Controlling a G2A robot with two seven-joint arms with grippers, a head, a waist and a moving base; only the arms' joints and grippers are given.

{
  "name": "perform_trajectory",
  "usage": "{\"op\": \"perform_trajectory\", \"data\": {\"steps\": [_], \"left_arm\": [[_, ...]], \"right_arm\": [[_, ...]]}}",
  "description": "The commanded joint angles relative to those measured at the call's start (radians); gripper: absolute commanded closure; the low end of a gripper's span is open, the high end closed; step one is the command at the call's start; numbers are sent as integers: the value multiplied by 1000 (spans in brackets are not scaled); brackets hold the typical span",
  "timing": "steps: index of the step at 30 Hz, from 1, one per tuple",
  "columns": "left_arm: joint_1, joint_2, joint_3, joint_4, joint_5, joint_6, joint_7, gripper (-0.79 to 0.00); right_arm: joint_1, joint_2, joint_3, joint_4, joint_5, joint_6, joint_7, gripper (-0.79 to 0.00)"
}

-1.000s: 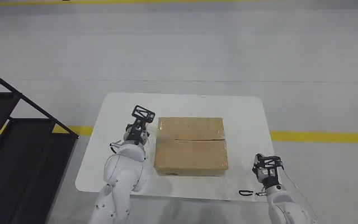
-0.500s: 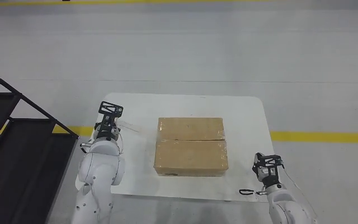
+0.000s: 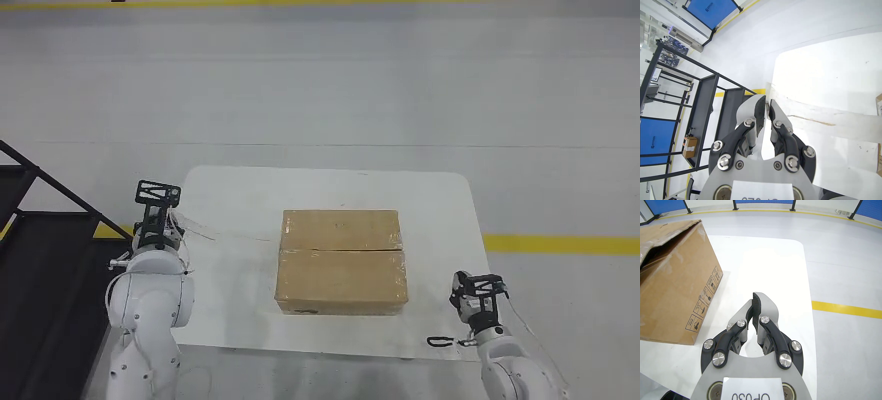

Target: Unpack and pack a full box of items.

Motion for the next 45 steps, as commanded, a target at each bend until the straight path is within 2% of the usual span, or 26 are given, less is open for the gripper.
{"op": "perform_trajectory", "data": {"steps": [1,5,9,13,17,22,26,28,29,30,32,45], "left_arm": [[0,-3,-14,-5,-70,29,13,-785],[9,-10,-67,-12,-252,89,59,-785],[22,-12,-98,-19,-373,97,120,-785],[39,-16,-85,-34,-513,69,184,-785],[50,-20,-28,-32,-608,45,237,-785],[49,-26,78,-10,-626,43,297,-785],[34,-29,127,15,-611,73,312,-785],[30,-29,136,18,-608,80,312,-785],[30,-29,136,18,-608,80,312,-785],[30,-29,136,18,-608,80,312,-785],[30,-29,136,18,-608,80,312,-785],[30,-29,136,18,-608,80,312,-785]], "right_arm": [[-2,1,10,-8,41,-44,4,-129],[-10,7,40,-28,126,-170,21,-243],[-6,16,66,-40,198,-322,50,-336],[7,27,93,-56,203,-445,82,-369],[29,31,96,-61,236,-502,95,-329],[87,32,60,-41,277,-532,153,-246],[131,31,17,-24,277,-526,189,-175],[146,30,5,-20,265,-512,196,-197],[150,30,3,-19,250,-491,190,-249],[150,30,3,-19,250,-491,190,-228],[150,30,3,-19,250,-491,190,0],[161,30,-10,-14,286,-488,201,0]]}}
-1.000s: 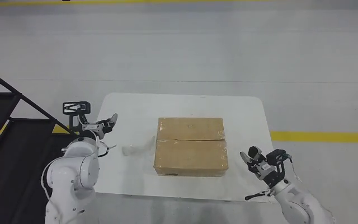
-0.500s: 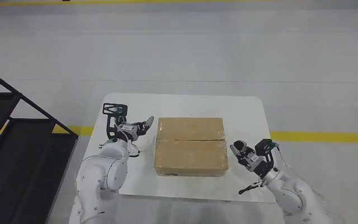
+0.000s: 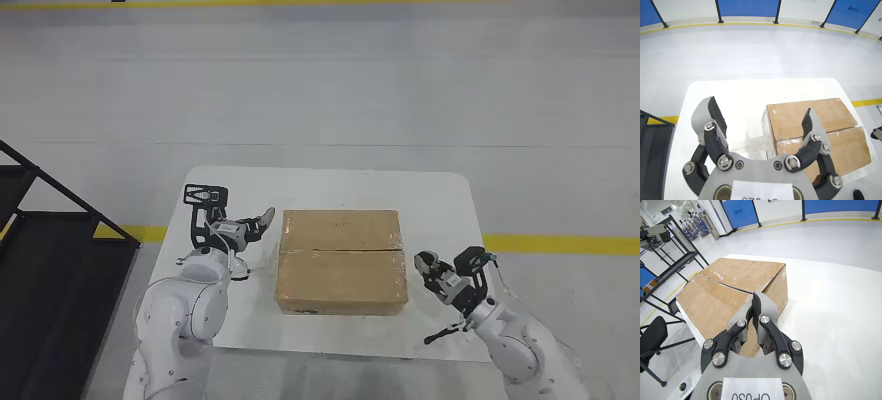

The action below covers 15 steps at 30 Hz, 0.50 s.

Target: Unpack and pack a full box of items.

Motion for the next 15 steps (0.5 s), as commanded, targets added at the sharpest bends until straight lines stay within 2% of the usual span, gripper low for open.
{"op": "perform_trajectory", "data": {"steps": [1,4,8,9,10,15], "left_arm": [[0,0,0,0,0,0,0,-785],[0,0,0,0,0,0,0,-785],[0,0,0,0,0,0,0,-785],[0,0,0,0,0,0,0,-785],[0,0,0,0,0,0,0,-785],[0,0,0,0,0,0,0,-785]], "right_arm": [[11,1,-5,3,12,1,17,-139],[27,1,-18,11,16,6,32,-228],[47,1,-35,30,29,4,49,-252],[53,1,-40,35,33,-1,55,-305],[58,1,-43,43,42,-7,54,-320],[90,2,-59,85,55,-23,75,-308]]}}
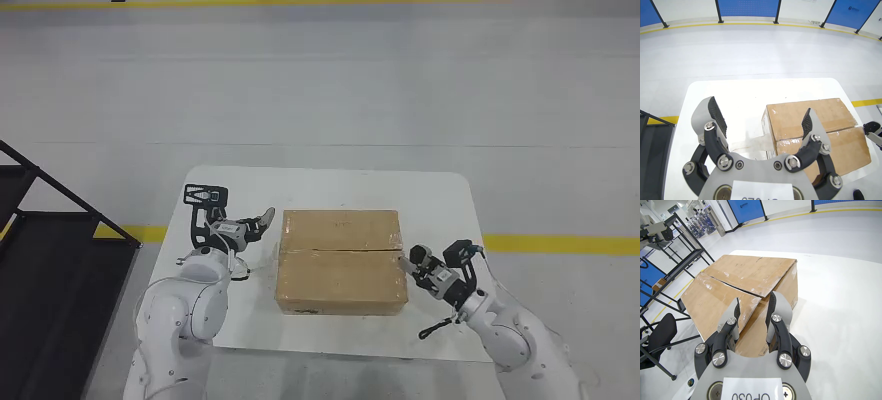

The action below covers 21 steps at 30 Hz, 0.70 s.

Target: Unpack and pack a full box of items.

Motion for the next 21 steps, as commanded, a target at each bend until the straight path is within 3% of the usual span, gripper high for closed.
{"op": "perform_trajectory", "data": {"steps": [1,21], "left_arm": [[0,0,0,0,0,0,0,-785],[0,0,0,0,0,0,0,-785]], "right_arm": [[11,1,-5,12,4,-7,4,-305],[41,12,-35,41,28,-66,41,-252]]}}
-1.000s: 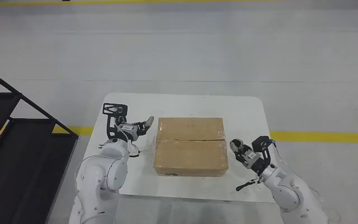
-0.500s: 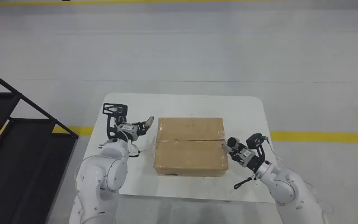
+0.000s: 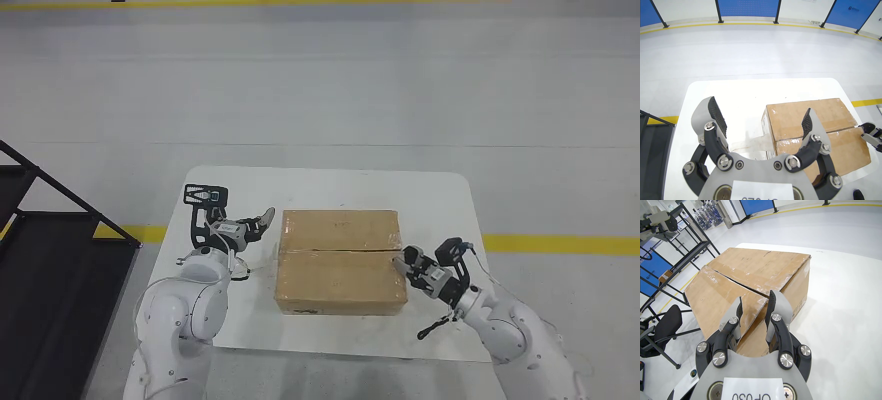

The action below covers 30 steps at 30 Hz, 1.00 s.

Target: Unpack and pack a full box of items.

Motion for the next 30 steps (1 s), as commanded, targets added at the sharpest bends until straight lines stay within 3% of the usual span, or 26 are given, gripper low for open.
{"op": "perform_trajectory", "data": {"steps": [1,9,14,24,27,30], "left_arm": [[0,0,0,0,0,0,0,-785],[0,0,0,0,0,0,0,-785],[0,0,0,0,0,0,0,-785],[0,0,0,0,0,0,0,-785],[0,0,0,0,0,0,0,-785],[0,0,0,0,0,0,0,-785]], "right_arm": [[-2,2,-1,2,8,-14,2,-234],[-11,11,4,-5,14,-76,15,-135],[-19,17,-2,-14,32,-132,25,-169],[-34,33,-12,-13,150,-282,69,-163],[-38,39,-20,-11,162,-311,106,-231],[-42,42,-34,-11,165,-313,119,-234]]}}
